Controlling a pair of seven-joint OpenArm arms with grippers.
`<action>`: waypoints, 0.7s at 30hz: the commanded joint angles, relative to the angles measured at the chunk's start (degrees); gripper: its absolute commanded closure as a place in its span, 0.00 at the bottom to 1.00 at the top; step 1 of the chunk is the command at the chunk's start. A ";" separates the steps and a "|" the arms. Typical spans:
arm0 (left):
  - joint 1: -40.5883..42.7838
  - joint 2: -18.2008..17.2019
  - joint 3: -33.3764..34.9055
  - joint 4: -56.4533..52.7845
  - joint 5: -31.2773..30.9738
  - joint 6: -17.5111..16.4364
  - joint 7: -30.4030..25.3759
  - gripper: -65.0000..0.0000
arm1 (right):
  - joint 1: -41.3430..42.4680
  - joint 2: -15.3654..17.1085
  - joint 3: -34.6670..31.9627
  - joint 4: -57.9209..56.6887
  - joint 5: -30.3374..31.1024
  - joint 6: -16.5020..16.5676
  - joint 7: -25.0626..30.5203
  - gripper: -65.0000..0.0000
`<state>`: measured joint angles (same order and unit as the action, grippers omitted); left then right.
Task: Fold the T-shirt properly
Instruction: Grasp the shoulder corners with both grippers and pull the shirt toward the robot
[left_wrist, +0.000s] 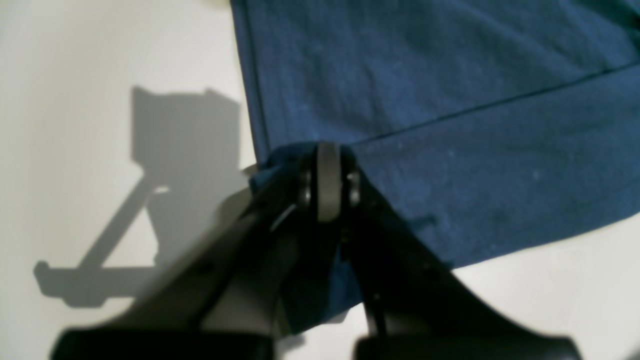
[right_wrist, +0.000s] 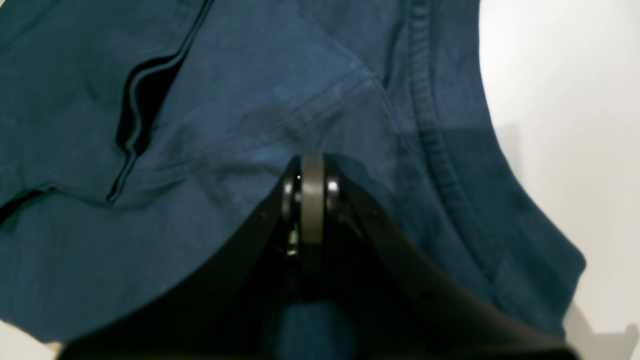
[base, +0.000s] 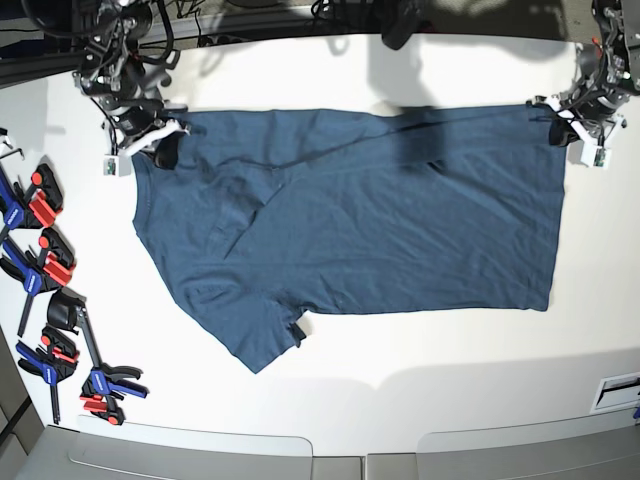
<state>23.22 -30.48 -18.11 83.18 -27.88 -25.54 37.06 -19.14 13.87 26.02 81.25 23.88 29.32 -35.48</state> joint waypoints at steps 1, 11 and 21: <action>1.64 -0.66 -0.07 -0.33 2.75 0.72 4.94 1.00 | -1.99 0.15 -0.11 -0.52 -3.93 -0.81 -5.92 1.00; 6.19 -0.68 -0.07 -0.26 2.75 0.70 4.98 1.00 | -6.12 0.48 -0.04 -0.46 -4.00 -0.76 -7.17 1.00; 8.96 -0.68 -0.26 -0.22 2.75 0.70 5.55 1.00 | -8.83 2.34 0.90 0.42 -3.76 -0.66 -7.28 1.00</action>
<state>30.02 -31.14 -18.83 83.92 -29.76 -25.54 33.54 -26.06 15.90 26.87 82.52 26.89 31.53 -34.09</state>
